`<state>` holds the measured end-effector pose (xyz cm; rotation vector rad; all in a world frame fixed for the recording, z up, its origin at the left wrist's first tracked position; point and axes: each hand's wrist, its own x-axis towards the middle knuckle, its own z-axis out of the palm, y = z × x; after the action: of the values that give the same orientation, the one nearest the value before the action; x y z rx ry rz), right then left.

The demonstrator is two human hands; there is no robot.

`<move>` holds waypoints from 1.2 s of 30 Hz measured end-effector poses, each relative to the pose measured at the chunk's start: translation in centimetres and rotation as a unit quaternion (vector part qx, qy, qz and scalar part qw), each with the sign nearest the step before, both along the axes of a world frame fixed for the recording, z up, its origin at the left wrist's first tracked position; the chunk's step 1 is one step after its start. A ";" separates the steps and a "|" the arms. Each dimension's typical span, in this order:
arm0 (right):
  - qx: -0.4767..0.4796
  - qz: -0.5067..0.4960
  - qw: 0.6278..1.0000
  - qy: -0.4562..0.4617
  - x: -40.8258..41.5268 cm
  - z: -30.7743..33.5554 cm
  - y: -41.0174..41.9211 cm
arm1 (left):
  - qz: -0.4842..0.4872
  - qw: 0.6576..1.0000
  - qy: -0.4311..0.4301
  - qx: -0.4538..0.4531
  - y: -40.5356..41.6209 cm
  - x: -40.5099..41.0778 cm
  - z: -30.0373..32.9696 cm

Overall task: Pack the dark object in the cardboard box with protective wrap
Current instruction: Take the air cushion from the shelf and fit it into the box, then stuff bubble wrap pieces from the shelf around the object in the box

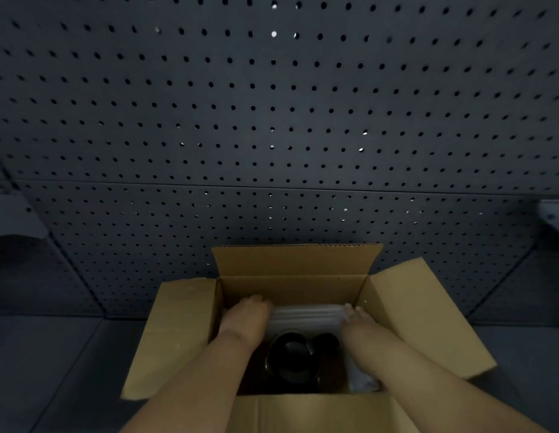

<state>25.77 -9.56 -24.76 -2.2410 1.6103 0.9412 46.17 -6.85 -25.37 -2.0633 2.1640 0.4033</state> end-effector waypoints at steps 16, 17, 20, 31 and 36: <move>-0.493 0.094 0.830 -0.243 -4.5 18.8 7.7 | -0.028 0.926 0.032 -0.375 3.0 -7.6 14.8; -0.503 0.091 0.826 -0.239 -5.2 19.5 8.0 | -0.031 0.922 0.032 -0.385 3.3 -8.3 15.6; -0.511 0.071 0.824 -0.232 -7.6 20.9 8.8 | -0.036 0.913 0.028 -0.404 4.5 -10.8 17.7; -0.510 0.017 0.829 -0.230 -20.7 22.7 14.2 | -0.012 0.908 0.051 -0.416 10.1 -23.1 20.0; -0.505 0.016 0.835 -0.220 -25.9 22.3 16.3 | -0.005 0.910 0.046 -0.413 12.5 -27.6 19.5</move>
<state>-0.15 6.71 -2.45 -2.7460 2.0691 -0.6237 18.61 5.60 -5.87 -2.4127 2.7005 -0.5433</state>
